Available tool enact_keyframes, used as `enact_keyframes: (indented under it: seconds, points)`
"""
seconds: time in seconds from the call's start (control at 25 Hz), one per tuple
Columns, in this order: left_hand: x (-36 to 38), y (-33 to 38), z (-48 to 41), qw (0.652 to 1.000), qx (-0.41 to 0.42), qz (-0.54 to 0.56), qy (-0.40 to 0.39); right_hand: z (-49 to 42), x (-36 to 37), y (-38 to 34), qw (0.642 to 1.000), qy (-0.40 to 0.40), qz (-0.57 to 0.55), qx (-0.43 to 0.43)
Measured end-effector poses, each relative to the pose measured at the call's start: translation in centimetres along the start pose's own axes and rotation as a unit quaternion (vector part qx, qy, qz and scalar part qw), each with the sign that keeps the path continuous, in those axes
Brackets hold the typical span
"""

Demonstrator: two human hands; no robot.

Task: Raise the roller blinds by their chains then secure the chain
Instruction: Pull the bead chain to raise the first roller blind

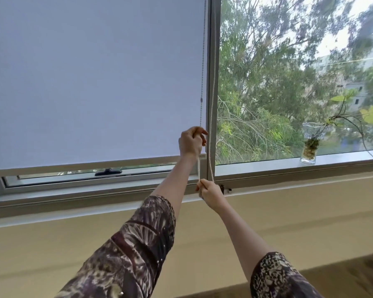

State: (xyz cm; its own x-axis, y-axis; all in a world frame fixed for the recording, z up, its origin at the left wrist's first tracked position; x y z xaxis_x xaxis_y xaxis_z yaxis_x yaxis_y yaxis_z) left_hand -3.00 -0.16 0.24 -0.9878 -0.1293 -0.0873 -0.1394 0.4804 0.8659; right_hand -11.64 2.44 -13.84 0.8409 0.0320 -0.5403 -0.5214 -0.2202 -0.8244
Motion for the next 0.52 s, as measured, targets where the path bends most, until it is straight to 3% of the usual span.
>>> enact_keyframes:
  seconds: [0.12,0.2,0.32,0.52]
  points:
    - [-0.2,-2.6,1.8,1.0,-0.022,-0.005,-0.013,0.3,0.8,1.2,0.997,-0.046,0.002,0.055]
    - [-0.2,-3.3,2.5,1.0,-0.023,-0.004,-0.013,-0.6,0.0,0.3,0.999,-0.021,0.012,0.037]
    - [-0.6,-3.1,3.0,0.999,-0.015,-0.048,0.003,-2.3,-3.0,-3.8,0.991,0.032,-0.131,-0.009]
    - [-0.1,-3.2,3.4,0.998,-0.006,-0.069,-0.002,-4.9,-9.1,-13.8,0.944,0.1,-0.293,-0.115]
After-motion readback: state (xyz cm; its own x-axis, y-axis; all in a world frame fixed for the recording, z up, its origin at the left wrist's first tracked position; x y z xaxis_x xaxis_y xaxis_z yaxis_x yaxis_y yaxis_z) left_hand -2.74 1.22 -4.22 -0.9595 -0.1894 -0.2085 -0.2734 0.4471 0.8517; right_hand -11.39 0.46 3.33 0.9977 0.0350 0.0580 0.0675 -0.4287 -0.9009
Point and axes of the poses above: each hand's wrist, its own z-axis away from the middle knuckle, its own x-axis out of the palm, y = z × x, the point moved 3 cm from there along -z, towards the middle knuckle, and after that the axes turned 7 degrees about -y, right-handed, at the moved point
